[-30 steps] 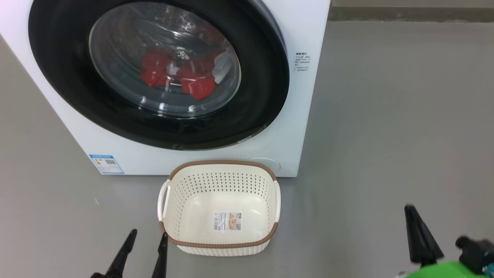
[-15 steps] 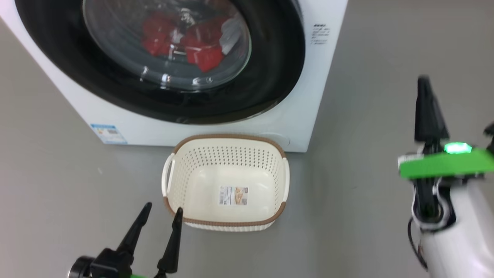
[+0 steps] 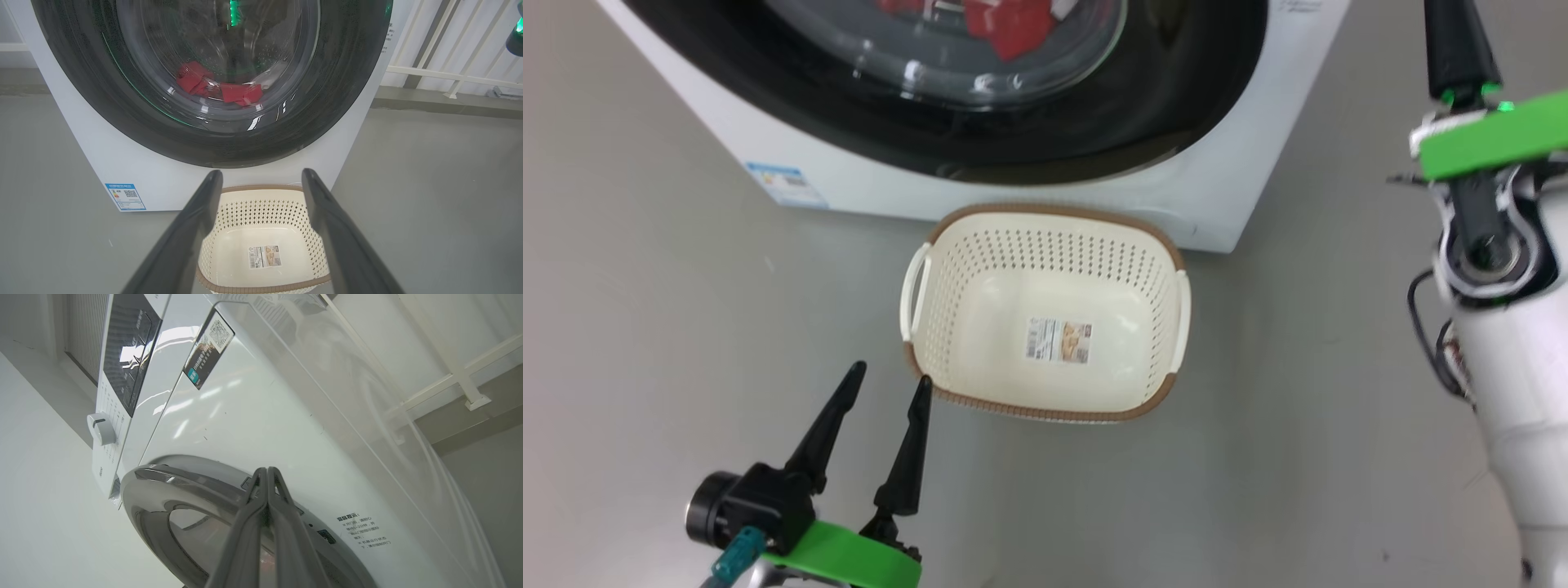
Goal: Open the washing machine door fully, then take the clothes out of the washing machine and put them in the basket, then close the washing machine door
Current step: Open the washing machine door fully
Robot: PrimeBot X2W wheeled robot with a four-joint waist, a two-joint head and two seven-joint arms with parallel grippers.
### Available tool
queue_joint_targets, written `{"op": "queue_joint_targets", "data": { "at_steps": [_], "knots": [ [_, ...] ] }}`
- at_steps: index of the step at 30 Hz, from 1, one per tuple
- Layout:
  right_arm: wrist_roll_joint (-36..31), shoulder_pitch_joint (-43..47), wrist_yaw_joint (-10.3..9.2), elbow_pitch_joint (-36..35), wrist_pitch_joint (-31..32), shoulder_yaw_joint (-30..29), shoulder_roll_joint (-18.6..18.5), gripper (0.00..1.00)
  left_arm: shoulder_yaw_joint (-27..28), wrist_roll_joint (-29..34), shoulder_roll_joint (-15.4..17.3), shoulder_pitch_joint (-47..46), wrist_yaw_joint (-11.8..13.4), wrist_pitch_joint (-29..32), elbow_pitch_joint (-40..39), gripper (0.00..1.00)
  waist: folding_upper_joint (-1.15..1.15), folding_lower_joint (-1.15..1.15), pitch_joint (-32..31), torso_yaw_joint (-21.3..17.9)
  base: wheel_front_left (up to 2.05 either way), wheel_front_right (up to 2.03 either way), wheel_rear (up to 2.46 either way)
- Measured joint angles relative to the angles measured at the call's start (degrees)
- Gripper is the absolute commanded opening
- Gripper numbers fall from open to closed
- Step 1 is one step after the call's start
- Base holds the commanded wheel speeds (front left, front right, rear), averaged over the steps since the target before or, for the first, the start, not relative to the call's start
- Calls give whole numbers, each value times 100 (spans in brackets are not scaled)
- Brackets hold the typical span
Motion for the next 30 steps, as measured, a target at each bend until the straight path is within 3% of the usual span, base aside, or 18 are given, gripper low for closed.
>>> {"op": "queue_joint_targets", "data": {
  "at_steps": [14, 23, 30],
  "knots": [
    [2305, -1133, 0, 845, 2190, 265, -498, 0, -194, -186, -3, -353, 0, 0, 82, 100, 0, 0, 606, 367, 0, 0, 0],
    [2865, -1781, 0, 1518, 3206, 264, -572, 0, -260, -263, -10, -464, 0, 0, 114, 100, 0, 0, 839, 480, 0, 0, 0],
    [2915, -2148, 0, 1886, 3448, 276, -609, 0, -303, -294, -21, -539, 0, 0, 116, 100, 0, 0, 970, 539, 0, 0, 0]
  ]
}}
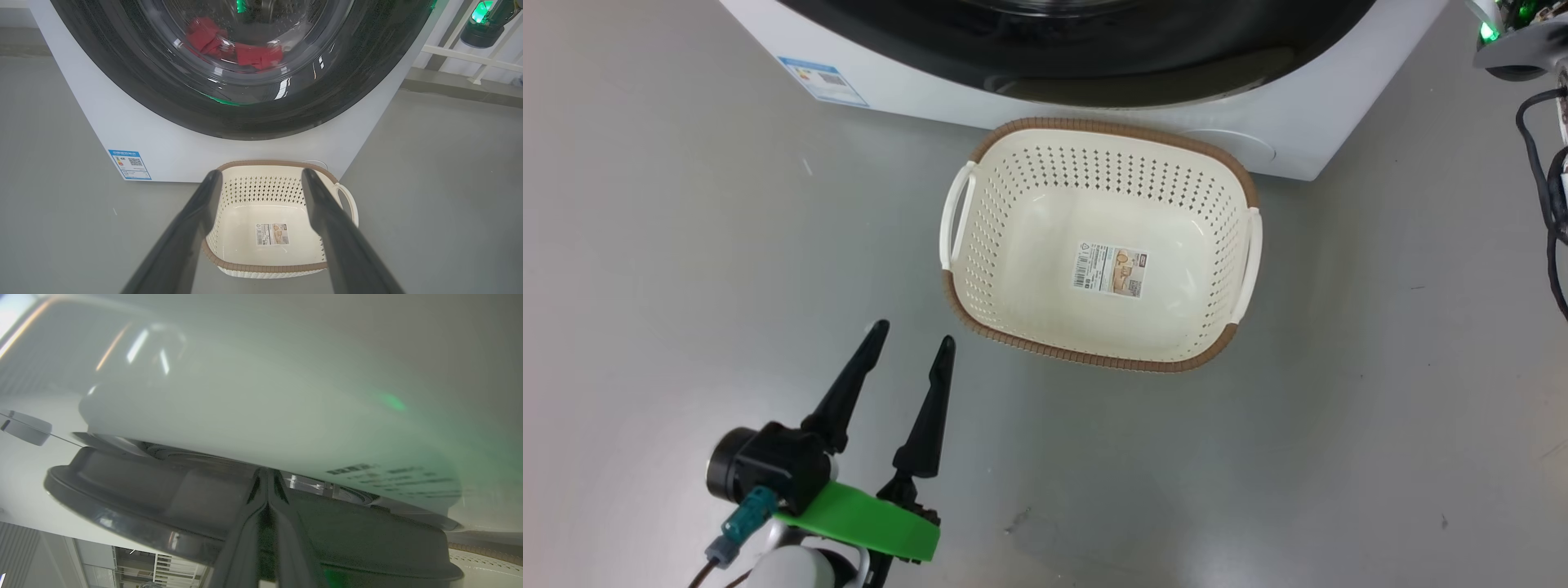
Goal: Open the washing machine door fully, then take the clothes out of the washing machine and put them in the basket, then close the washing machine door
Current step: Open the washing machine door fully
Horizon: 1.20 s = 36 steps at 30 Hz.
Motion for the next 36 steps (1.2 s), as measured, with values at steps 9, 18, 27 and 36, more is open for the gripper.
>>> {"op": "queue_joint_targets", "data": {
  "at_steps": [9, 18, 27, 36],
  "knots": [
    [148, -106, -1, 250, 447, 107, 10, 0, -14, -42, -37, -54, 0, 0, 38, 100, 0, 0, -44, 18, 0, 0, 0],
    [241, 157, -5, 186, 757, 163, 55, 0, -29, -41, -51, -33, 0, 0, 70, 100, 0, 0, -297, -34, 0, 0, 0],
    [276, 684, -5, -131, 995, 288, 181, 0, -38, -38, -59, 114, 0, 0, 96, 100, 0, 0, -543, -87, 0, 0, 0],
    [292, 1368, -5, -681, 1188, 454, 339, 0, 4, 5, -59, 339, 0, 0, 98, 100, 0, 0, -809, -132, 0, 0, 0]
  ]
}}
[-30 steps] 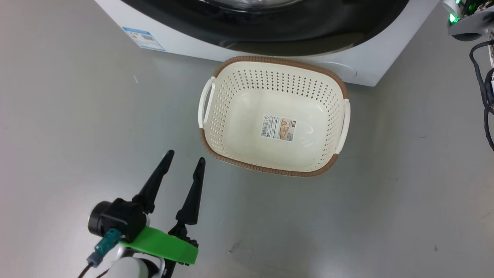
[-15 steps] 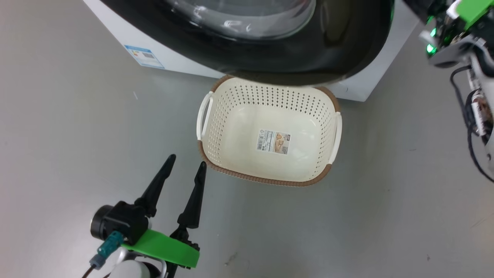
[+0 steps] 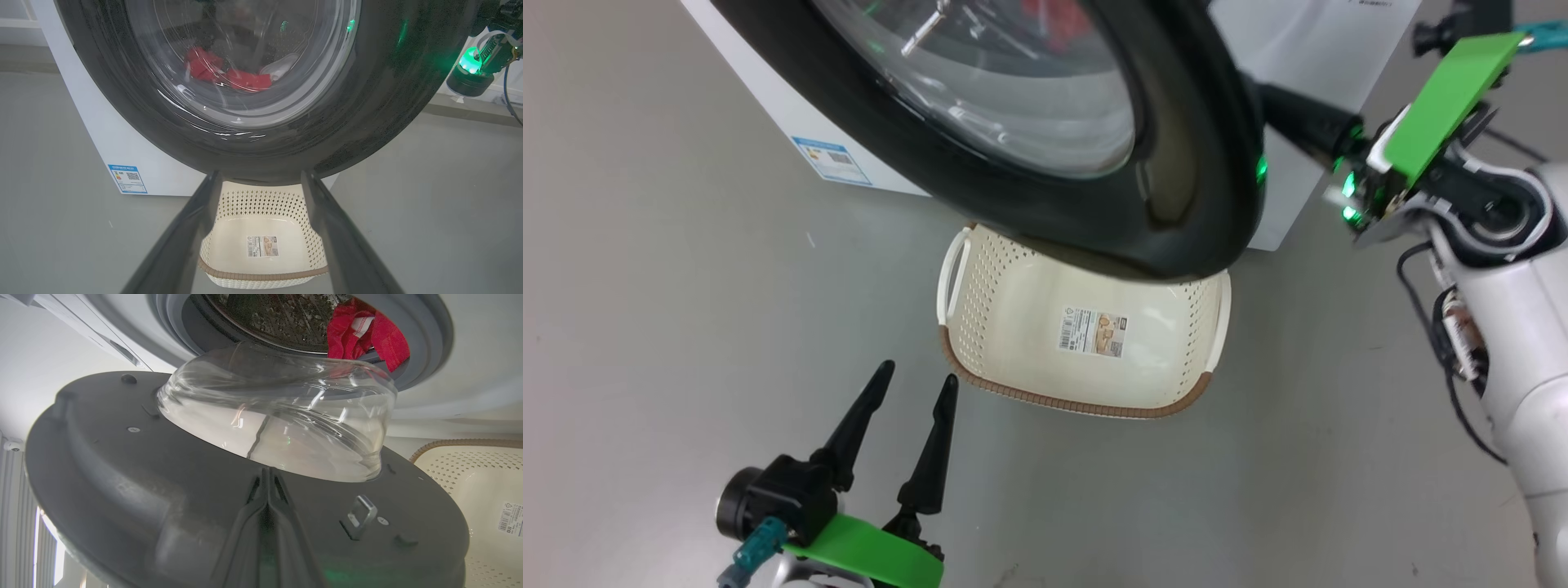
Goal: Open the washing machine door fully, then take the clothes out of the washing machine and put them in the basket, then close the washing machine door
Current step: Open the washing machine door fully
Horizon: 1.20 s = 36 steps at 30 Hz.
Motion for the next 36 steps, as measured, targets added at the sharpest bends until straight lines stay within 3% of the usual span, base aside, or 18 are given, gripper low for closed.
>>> {"op": "queue_joint_targets", "data": {
  "at_steps": [22, 36],
  "knots": [
    [43, 1146, 0, -1092, 441, 477, 287, 0, 151, 18, -5, 245, 0, 0, -96, 100, 0, 0, -264, -44, 0, 0, 0],
    [-125, 1230, 0, -1170, 7, 390, 367, 0, 214, 56, -15, 245, 0, 0, -101, 100, 0, 0, -315, -68, 0, 0, 0]
  ]
}}
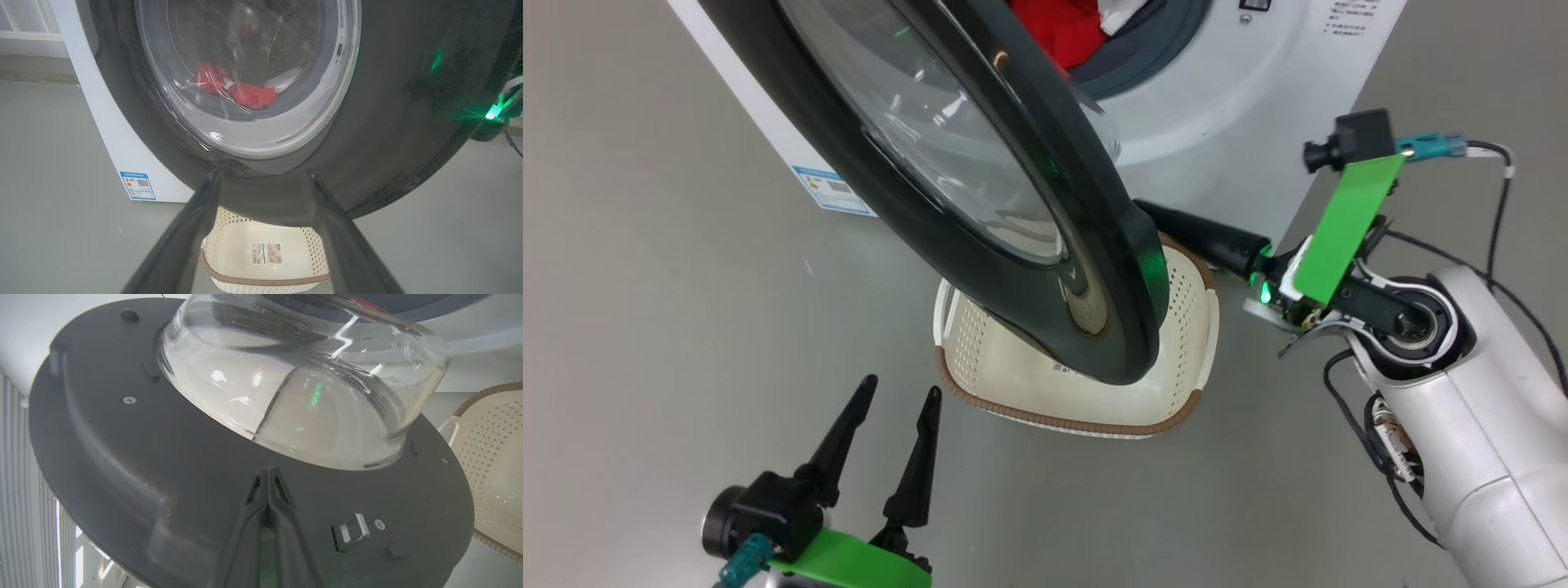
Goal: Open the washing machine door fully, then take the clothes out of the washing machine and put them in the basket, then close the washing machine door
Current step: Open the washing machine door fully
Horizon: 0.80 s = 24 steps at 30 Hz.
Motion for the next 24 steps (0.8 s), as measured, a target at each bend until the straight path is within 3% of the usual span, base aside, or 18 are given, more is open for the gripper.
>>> {"op": "queue_joint_targets", "data": {
  "at_steps": [1, 4, 5, 6, 12, 24],
  "knots": [
    [-34, 0, 0, -1, -79, -33, -4, 1, 1, 0, 0, -1, 0, 0, 0, 100, 0, 0, -8, -5, 0, 0, 0],
    [-231, 24, 0, -43, -339, -96, -76, 39, 0, 0, 10, -1, 0, 0, 1, 100, 0, 0, -31, -29, 0, 0, 0],
    [-350, 51, 0, -48, -450, -110, -119, 63, 0, 0, 13, -2, 0, 0, 1, 100, 0, 0, -41, -39, 0, 0, 0],
    [-431, 105, 0, -48, -561, -129, -164, 100, 2, 0, 20, -2, 0, 0, 1, 100, 0, 0, -52, -51, 0, 0, 0],
    [-1124, 603, 0, 41, -1263, -14, -444, 100, 52, 0, 94, 0, 0, 0, 3, 100, 0, 0, -131, -188, 0, 0, 0],
    [-1573, 1669, 0, -111, -2629, 242, -730, 100, 269, 0, 162, 278, 0, 0, 2, 100, 0, 0, -315, -542, 0, 0, 0]
  ]
}}
